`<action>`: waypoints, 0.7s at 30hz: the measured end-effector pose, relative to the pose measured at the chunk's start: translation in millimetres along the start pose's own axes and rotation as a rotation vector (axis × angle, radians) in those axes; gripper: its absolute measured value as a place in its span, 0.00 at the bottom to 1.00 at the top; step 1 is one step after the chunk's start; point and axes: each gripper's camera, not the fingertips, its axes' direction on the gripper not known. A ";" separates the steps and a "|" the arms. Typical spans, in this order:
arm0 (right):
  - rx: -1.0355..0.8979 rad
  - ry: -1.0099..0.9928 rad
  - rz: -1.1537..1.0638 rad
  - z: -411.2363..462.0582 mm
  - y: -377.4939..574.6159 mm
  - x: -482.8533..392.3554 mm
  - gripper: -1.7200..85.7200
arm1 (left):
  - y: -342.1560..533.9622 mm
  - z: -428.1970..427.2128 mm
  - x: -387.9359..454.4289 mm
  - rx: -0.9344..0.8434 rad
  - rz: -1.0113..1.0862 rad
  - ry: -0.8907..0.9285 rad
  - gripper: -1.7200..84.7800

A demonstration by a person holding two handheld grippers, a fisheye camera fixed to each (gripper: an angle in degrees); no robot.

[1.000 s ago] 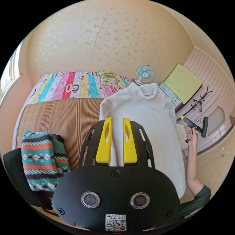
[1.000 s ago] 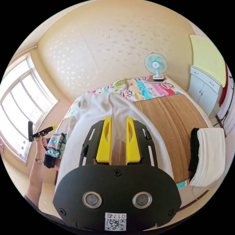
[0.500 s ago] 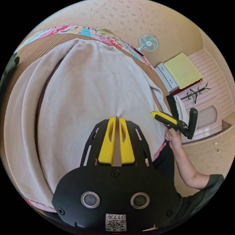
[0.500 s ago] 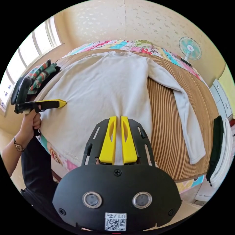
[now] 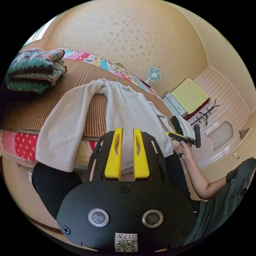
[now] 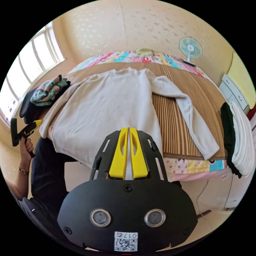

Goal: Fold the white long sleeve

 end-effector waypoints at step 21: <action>-0.048 -0.153 -0.064 74.2 17.5 72.2 0.03 | -122.4 -122.5 -76.5 0.038 0.022 0.557 0.02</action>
